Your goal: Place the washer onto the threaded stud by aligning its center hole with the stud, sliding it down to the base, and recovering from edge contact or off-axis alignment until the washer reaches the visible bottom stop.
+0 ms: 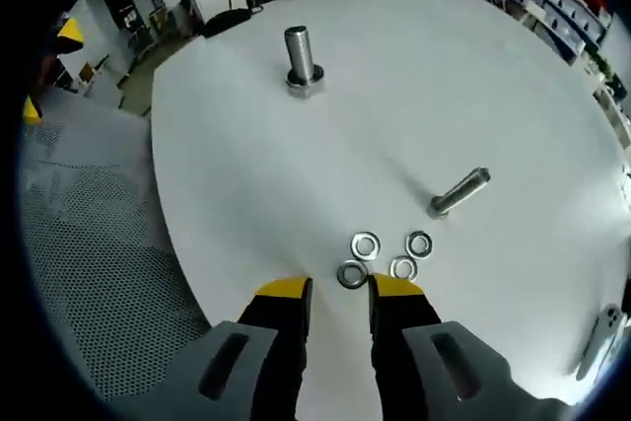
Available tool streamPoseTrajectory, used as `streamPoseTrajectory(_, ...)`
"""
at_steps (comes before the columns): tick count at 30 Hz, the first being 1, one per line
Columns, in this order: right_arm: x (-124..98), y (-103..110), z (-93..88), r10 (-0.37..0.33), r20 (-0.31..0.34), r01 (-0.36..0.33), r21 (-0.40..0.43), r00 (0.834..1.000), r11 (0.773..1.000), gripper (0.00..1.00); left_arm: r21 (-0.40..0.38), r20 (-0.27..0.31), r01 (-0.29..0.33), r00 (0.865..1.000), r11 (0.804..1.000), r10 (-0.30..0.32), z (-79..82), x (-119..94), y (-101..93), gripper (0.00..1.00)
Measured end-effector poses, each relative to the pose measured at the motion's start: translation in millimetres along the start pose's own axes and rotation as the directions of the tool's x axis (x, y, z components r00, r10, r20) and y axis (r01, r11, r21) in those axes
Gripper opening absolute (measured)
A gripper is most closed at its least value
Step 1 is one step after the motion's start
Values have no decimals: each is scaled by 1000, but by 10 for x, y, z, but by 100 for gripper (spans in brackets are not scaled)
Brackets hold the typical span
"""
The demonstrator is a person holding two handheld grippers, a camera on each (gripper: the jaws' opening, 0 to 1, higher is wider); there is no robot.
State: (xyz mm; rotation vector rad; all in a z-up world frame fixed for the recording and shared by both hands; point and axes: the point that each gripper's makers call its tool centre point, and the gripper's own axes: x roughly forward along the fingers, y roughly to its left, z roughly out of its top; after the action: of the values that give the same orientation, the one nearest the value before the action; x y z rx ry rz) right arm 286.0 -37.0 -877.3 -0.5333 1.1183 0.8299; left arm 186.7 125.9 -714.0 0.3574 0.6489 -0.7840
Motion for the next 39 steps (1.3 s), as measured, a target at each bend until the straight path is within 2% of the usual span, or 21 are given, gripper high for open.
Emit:
streamPoseTrajectory(5, 8, -29, 2, -17, -65, 16, -19, 998, 1000, 20, 4, 8, 15, 1000, 1000, -15, 20, -2, -36, 32)
streamPoseTrajectory(10, 26, -40, -1, -24, -149, 21, -27, 989, 999, 19, 9, 19, 35, 999, 999, -35, 37, -9, -80, 31)
streamPoseTrajectory(21, 25, -78, -11, -28, -237, 29, -2, 971, 1000, 16, -2, 23, 64, 998, 998, -64, 42, -8, -126, 30)
streamPoseTrajectory(29, 30, -91, -11, -18, -268, 18, 0, 963, 1000, 15, -3, 12, 73, 997, 997, -73, 24, 1, -135, 30)
streamPoseTrajectory(32, 36, -101, -19, -28, -280, 35, 19, 959, 999, 15, -3, 2, 73, 997, 997, -73, 7, 8, -133, 29)
streamPoseTrajectory(39, 10, -94, -27, -35, -210, 44, 38, 977, 998, 14, -1, -3, 77, 997, 997, -77, 0, 10, -140, 29)
